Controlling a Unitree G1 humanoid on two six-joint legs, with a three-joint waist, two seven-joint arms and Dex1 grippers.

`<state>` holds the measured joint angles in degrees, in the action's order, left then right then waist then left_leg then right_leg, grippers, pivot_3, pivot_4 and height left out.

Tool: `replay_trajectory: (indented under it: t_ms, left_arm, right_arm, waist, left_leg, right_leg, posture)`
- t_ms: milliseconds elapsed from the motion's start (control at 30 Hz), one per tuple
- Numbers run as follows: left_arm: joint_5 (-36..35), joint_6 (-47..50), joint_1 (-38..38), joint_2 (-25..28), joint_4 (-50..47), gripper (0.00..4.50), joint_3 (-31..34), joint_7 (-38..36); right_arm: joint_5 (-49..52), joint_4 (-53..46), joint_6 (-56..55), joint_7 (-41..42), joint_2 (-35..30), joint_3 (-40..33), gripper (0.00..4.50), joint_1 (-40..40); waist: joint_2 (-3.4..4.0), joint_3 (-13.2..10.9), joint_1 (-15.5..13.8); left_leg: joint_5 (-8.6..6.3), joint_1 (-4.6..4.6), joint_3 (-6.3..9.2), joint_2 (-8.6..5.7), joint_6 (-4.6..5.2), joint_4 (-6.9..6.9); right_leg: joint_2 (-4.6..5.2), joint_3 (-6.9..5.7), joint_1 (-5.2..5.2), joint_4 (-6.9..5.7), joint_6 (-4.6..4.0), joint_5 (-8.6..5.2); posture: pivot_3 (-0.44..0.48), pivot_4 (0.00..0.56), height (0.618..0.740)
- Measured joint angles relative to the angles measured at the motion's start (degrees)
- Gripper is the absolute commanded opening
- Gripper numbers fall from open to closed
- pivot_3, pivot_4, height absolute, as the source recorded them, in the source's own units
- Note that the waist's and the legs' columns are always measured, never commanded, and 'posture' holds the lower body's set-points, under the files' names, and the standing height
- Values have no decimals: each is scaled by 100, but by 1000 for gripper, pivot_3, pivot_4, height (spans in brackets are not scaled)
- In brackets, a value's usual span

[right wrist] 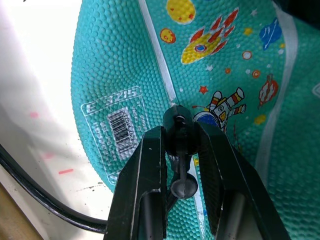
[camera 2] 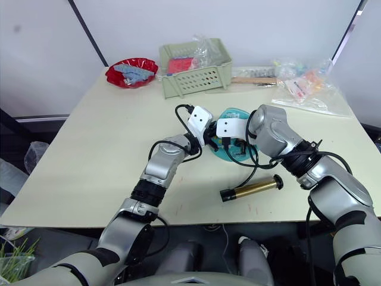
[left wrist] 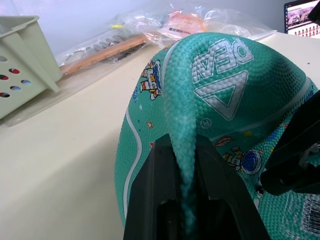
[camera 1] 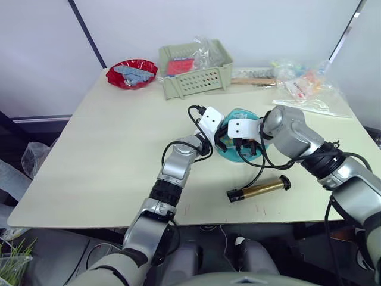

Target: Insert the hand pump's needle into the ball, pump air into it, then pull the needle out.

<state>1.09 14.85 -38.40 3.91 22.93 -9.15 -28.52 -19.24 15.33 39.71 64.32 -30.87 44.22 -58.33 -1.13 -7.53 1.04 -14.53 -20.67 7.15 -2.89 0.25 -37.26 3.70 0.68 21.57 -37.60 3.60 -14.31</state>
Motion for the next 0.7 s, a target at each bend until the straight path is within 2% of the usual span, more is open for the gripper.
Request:
replay_trajectory:
  t_ms: [700]
  left_arm:
    - [-2, 5, 7, 57, 84, 0, 25, 4]
  right_arm:
    - [-689, 426, -188, 96, 526, -361, 329, 193]
  waist:
    - [-12, 65, 60]
  left_leg:
    - [-2, 7, 12, 4, -3, 10]
  right_leg:
    - [-9, 6, 0, 4, -1, -1]
  posture:
    - [0, 150, 740]
